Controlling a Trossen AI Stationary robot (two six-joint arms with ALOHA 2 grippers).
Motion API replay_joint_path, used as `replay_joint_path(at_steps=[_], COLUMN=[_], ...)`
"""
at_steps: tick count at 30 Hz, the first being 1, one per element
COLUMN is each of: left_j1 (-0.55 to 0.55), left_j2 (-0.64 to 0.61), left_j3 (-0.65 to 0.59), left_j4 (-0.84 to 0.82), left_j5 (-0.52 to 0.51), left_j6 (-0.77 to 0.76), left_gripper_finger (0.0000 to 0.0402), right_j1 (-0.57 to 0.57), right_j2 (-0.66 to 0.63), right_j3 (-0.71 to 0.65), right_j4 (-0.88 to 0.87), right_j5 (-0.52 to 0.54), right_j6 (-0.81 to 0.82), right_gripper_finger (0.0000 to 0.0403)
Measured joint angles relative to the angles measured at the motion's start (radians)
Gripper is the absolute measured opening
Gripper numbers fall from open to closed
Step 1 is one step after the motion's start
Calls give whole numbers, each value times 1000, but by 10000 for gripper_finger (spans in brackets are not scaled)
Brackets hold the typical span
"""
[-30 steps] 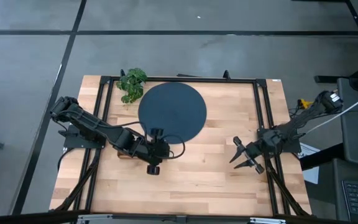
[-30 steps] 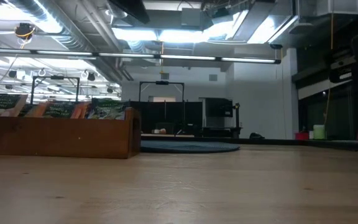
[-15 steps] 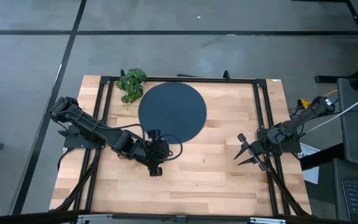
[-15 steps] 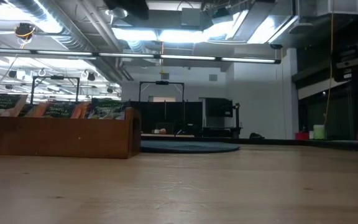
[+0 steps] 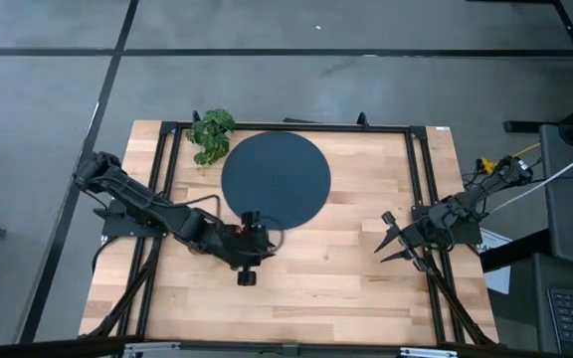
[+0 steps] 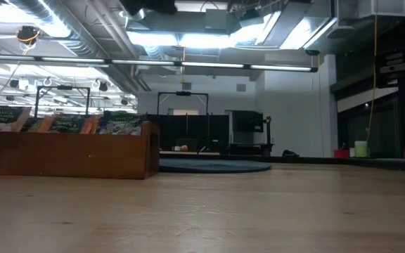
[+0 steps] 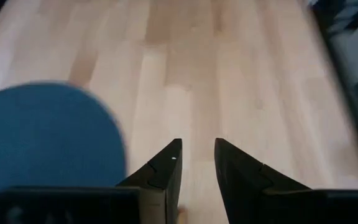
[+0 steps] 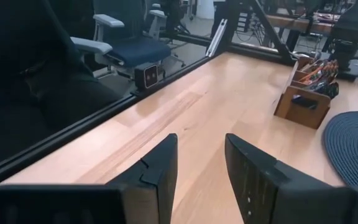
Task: Pick & Place Tea
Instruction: Return to Home Position
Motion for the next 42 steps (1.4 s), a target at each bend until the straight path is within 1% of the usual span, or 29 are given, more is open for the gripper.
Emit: replay_joint_path(at_steps=[5,7,11,15,20,24,26,28,30,33,35,39,42], left_j1=[-2,-9,-25,-40,-37,-37,-37,-37,-37,-37,-37,-37,-37], left_j2=[-134,-210,-377,-568,-799,-946,-1002,-1045,-1084,-1124,-1147,-1224,-1310], left_j3=[-234,-332,-522,-696,-920,-1084,-1144,-1186,-1206,-1206,-1206,-1206,-1206], left_j4=[274,330,408,557,754,901,964,1003,1002,994,990,925,827], left_j5=[79,98,94,94,129,148,155,156,156,158,182,262,264], left_j6=[39,33,-3,80,184,232,248,257,273,309,344,367,368], left_gripper_finger=[92,91,90,92,92,90,91,92,93,92,93,92,89], right_j1=[0,0,0,0,0,0,0,0,0,0,0,-8,-24], right_j2=[0,0,0,0,0,0,0,0,0,0,0,0,0], right_j3=[0,0,0,0,0,0,0,0,0,0,0,0,0], right_j4=[0,0,0,0,1,3,3,4,7,18,18,18,18], right_j5=[0,0,0,0,1,8,8,15,43,81,88,88,88], right_j6=[-4,-4,-4,-1,31,57,58,63,83,103,106,105,106], right_gripper_finger=[136,136,136,136,136,136,136,136,136,136,136,136,136])
